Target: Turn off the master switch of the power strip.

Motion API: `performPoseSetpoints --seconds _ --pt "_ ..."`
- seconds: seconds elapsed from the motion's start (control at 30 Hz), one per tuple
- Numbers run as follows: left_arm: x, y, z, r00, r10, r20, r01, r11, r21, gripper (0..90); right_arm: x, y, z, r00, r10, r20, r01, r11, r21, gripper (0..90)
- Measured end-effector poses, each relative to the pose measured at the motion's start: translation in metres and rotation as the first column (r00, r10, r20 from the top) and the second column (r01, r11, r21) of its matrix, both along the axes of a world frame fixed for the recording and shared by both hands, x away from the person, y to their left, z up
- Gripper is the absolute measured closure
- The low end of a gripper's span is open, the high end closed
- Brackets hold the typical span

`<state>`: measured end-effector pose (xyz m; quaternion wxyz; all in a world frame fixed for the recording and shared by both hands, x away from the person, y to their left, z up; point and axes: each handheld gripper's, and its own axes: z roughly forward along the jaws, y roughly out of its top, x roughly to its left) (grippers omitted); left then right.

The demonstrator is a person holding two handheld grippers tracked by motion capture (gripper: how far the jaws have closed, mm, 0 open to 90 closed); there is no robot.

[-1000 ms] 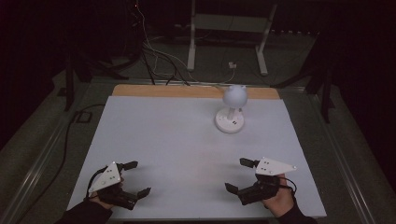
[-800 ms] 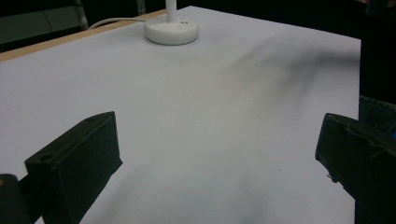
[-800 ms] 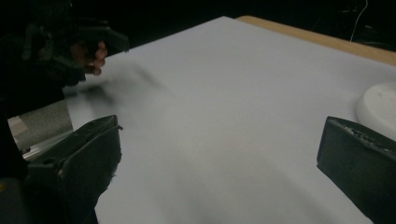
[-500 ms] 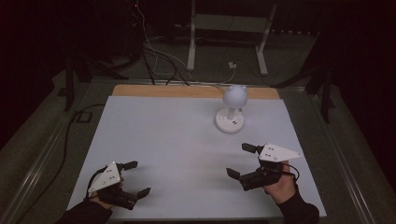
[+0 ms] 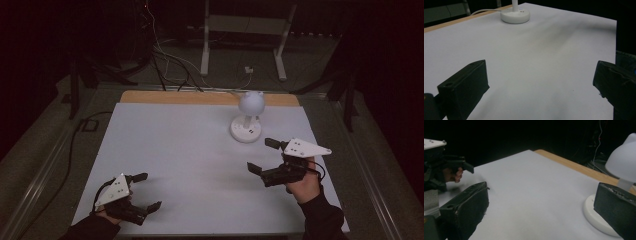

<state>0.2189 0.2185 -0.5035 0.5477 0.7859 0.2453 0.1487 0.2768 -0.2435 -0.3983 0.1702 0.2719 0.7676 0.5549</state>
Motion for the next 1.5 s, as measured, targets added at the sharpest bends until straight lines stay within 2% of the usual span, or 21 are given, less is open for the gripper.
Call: performPoseSetpoints --seconds 0.87,1.3,1.4,1.5 --pt "0.000 0.000 0.000 1.0000 0.000 0.000 0.000 1.0000 0.005 0.4 0.043 -0.009 0.006 0.9981 -0.059 0.018 0.060 0.9980 -0.019 0.0" --pt "0.000 0.000 0.000 1.0000 -0.001 -0.002 0.001 1.0000 0.004 0.4 0.074 -0.015 -0.004 0.9950 -0.099 -0.014 0.098 0.9941 -0.047 0.0" --pt "0.000 0.000 0.000 1.0000 0.001 -0.002 -0.001 1.0000 0.001 0.4 0.081 -0.017 -0.008 0.9940 -0.101 -0.040 0.100 0.9943 -0.036 0.0" --pt "0.000 0.000 -0.001 1.0000 0.001 -0.003 -0.001 1.0000 0.002 0.4 0.086 -0.019 -0.011 0.9933 -0.106 -0.045 0.104 0.9939 -0.036 0.0"
